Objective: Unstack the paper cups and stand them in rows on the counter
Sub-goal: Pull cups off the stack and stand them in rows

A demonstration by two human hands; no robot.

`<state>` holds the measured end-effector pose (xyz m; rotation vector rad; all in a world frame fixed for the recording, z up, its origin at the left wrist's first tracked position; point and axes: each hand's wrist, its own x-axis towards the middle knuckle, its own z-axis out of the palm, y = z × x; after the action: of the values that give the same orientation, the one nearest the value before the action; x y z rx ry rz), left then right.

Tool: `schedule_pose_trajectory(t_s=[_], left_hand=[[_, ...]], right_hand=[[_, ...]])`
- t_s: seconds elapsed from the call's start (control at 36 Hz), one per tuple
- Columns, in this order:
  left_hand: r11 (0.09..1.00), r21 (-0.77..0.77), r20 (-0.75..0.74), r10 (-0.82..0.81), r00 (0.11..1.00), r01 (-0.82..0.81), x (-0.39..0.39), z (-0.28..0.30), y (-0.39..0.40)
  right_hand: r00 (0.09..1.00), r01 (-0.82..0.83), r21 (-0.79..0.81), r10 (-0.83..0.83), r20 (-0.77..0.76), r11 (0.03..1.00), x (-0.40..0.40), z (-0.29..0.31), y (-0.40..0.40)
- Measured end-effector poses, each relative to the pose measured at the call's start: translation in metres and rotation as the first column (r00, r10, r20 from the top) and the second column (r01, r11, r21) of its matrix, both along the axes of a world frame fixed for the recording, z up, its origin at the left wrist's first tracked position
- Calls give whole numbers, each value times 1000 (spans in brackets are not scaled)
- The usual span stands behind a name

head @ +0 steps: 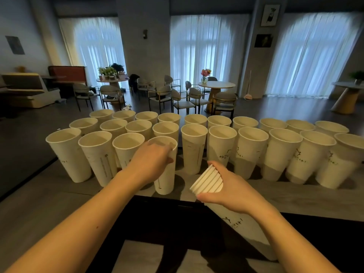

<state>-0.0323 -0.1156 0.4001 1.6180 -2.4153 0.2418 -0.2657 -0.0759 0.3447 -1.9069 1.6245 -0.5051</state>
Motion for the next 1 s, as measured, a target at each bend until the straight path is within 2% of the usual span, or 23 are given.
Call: schedule_pose_trajectory(t_s=[0.14, 0.31, 0.36, 0.42, 0.44, 0.47, 0.53, 0.56, 0.61, 0.67, 0.69, 0.75, 0.83, 1.0], left_hand=[[1000, -23, 76, 10, 997, -9, 3, -1, -7], [1000, -20, 83, -9, 996, 10, 11, -3, -15], [998, -57, 12, 29, 999, -29, 12, 0, -15], [979, -185, -150, 54, 987, -82, 6, 4, -5], [972, -226, -256, 12, 967, -72, -1, 7, 3], [978, -205, -372, -39, 927, -41, -10, 10, 13], [994, 10, -573, -85, 815, 111, -30, 13, 30], [967, 142, -619, -79, 781, 210, -38, 12, 35], [876, 329, -619, -82, 781, 353, -48, 13, 43], [776, 443, -654, -62, 754, 449, -54, 13, 46], [733, 474, -702, -19, 711, 487, -55, 14, 50], [698, 487, -757, 37, 652, 525, -58, 14, 52], [720, 438, -797, 33, 603, 538, -63, 11, 53], [856, 332, -837, 74, 542, 396, -70, 12, 53]], right_hand=[[999, -26, -45, 28, 47, 999, 3, 6, 1], [998, -17, -64, 21, 63, 998, 2, 14, 6], [997, -1, -65, 6, 73, 998, 0, 18, 9], [996, 15, -61, -9, 85, 998, 0, 21, 12], [996, 24, -61, -18, 90, 998, 0, 21, 14], [995, 32, -62, -26, 92, 998, -1, 21, 15], [994, 42, -81, -33, 102, 996, -2, 22, 18], [993, 41, -96, -30, 110, 995, -2, 24, 19], [992, 28, -120, -12, 127, 992, -2, 27, 22], [990, 16, -131, 2, 139, 991, -3, 30, 25], [990, 20, -141, 0, 140, 990, -3, 30, 26], [991, 37, -191, -12, 130, 981, -5, 31, 28], [995, 38, -266, -11, 101, 963, -8, 33, 32], [998, 43, -300, -24, 65, 953, -24, 24, 35]])
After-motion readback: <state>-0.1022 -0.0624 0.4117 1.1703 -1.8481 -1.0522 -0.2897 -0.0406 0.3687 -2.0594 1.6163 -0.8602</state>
